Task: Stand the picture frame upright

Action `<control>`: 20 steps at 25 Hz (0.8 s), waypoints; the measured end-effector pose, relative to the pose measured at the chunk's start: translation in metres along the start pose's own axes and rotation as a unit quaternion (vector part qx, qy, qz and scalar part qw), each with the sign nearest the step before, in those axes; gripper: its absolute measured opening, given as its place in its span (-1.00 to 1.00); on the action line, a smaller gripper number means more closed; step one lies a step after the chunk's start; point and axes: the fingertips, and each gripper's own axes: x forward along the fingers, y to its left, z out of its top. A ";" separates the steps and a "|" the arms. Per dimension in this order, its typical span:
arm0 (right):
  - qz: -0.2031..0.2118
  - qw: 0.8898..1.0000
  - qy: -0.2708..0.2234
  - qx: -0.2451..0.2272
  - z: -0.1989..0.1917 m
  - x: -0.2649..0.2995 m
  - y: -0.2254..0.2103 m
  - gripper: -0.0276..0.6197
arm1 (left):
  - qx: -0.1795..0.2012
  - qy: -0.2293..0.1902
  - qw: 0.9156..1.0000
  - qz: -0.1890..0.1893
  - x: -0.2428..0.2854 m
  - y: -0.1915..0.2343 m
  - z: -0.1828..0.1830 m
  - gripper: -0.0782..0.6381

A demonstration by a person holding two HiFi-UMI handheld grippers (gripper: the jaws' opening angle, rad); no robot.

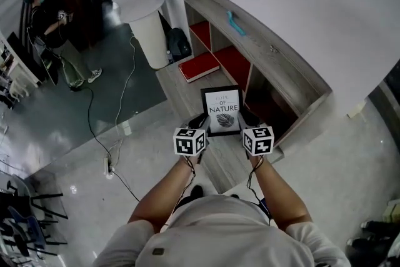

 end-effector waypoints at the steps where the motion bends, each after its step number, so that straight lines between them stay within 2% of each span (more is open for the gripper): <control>1: -0.010 1.000 -0.001 0.004 0.000 0.000 -0.001 -0.66 | 0.005 0.002 1.000 -0.009 0.003 0.001 0.002 -0.56; 9: -0.104 0.994 -0.011 0.028 -0.006 -0.008 -0.008 -0.66 | 0.033 0.020 0.994 -0.098 0.029 0.004 0.007 -0.56; 20: -0.210 0.975 -0.030 0.063 -0.025 -0.038 -0.001 -0.66 | 0.078 0.043 0.976 -0.198 0.040 -0.010 0.003 -0.56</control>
